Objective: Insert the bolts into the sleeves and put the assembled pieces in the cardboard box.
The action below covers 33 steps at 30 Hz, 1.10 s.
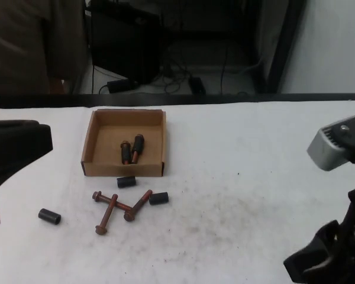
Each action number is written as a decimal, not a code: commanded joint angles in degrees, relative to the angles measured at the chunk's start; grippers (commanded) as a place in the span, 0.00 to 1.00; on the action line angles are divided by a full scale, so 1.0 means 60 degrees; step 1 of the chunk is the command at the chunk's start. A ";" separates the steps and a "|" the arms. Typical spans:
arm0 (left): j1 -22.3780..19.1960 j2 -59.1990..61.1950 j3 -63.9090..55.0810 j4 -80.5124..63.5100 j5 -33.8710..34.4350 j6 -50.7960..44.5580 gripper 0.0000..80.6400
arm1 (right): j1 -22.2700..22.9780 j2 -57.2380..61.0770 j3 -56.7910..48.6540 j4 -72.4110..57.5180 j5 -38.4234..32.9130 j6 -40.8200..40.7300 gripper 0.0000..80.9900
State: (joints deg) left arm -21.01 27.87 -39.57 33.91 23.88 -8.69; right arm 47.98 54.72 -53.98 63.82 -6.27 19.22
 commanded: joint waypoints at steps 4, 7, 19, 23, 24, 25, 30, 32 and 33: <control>-0.0045 -0.0068 0.0009 -0.0036 -0.0054 0.0033 0.17 | 0.0004 -0.0038 0.0130 -0.1255 -0.0078 0.1276 0.43; -0.0045 -0.0068 0.0009 -0.0036 -0.0054 0.0033 0.17 | 0.0004 0.0225 0.0130 -0.1781 -0.0078 0.2146 0.43; -0.0045 -0.0068 0.0009 -0.0036 -0.0054 0.0033 0.17 | -0.0057 0.2972 0.0130 -0.5664 -0.0235 0.6422 0.39; -0.0045 -0.0068 0.0009 -0.0036 -0.0054 0.0033 0.17 | -0.0057 0.4518 0.0073 -0.7640 -0.0223 0.8624 0.39; -0.0045 -0.0068 0.0009 -0.0036 -0.0054 0.0033 0.17 | -0.0057 0.4954 0.0015 -0.7964 -0.0223 0.9044 0.39; -0.0045 -0.0068 0.0009 -0.0036 -0.0054 0.0033 0.17 | -0.0129 0.5402 -0.0054 -0.8399 -0.0223 0.9632 0.39; -0.0045 -0.0068 0.0009 -0.0036 -0.0054 0.0033 0.17 | -0.0585 0.7248 -0.0529 -0.9737 -0.0296 1.1699 0.39; -0.0045 -0.0068 0.0009 -0.0036 -0.0054 0.0033 0.17 | -0.0756 0.7783 -0.0880 -1.0000 -0.0295 1.2171 0.39; -0.0045 -0.0068 0.0009 -0.0036 -0.0054 0.0033 0.17 | -0.0852 0.8037 -0.1052 -1.0012 -0.0295 1.2245 0.39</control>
State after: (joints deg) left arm -21.01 27.87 -39.57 33.91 23.88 -8.69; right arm 44.07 100.72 -57.95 6.31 -7.96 89.68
